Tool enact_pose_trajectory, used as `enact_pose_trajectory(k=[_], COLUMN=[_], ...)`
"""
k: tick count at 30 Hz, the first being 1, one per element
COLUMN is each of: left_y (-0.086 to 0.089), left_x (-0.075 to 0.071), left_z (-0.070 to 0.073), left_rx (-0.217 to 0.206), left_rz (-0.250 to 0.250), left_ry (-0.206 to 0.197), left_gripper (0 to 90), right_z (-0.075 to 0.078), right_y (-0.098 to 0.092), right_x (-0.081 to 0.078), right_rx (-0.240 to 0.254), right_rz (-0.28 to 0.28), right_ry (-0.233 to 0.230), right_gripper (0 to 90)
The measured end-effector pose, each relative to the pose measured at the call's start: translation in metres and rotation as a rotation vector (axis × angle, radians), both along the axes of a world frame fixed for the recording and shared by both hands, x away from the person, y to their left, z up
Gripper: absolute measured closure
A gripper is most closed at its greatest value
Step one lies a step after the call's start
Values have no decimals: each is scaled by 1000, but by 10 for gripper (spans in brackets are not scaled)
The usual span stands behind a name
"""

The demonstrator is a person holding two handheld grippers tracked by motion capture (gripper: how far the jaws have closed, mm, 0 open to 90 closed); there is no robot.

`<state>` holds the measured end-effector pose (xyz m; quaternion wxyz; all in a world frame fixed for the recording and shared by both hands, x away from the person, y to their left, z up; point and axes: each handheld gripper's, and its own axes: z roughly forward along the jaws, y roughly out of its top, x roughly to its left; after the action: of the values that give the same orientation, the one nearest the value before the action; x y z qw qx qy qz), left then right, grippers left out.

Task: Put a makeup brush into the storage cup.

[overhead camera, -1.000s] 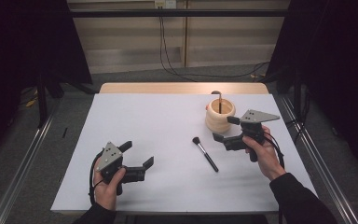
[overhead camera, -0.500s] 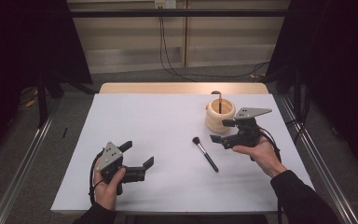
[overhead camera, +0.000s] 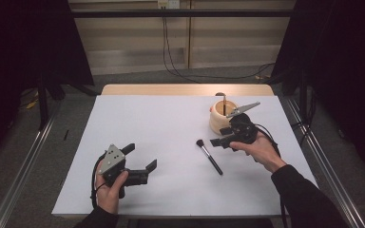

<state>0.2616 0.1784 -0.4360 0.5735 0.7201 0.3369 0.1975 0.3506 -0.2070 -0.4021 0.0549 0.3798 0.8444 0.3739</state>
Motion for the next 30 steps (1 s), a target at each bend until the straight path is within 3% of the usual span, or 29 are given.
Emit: enact_pose_trajectory(k=[7,17,25,30], left_y=[-2,-1,-1,-1], left_x=[-1,-1,-1,-1], left_z=[1,0,1,0], left_rx=[6,8,6,12], left_rz=[-3,0,-3,-3], left_ry=[-7,-7,-8,-6], left_gripper=[24,24,24,24], right_z=[-6,-8,-20,-26], right_y=[10,19,31,32], right_x=[13,28,38,43], right_rx=[-56,-152,-242,-255], right_rz=[-4,22,34,30], right_ry=[136,259,352,402], right_gripper=[389,456,517,556])
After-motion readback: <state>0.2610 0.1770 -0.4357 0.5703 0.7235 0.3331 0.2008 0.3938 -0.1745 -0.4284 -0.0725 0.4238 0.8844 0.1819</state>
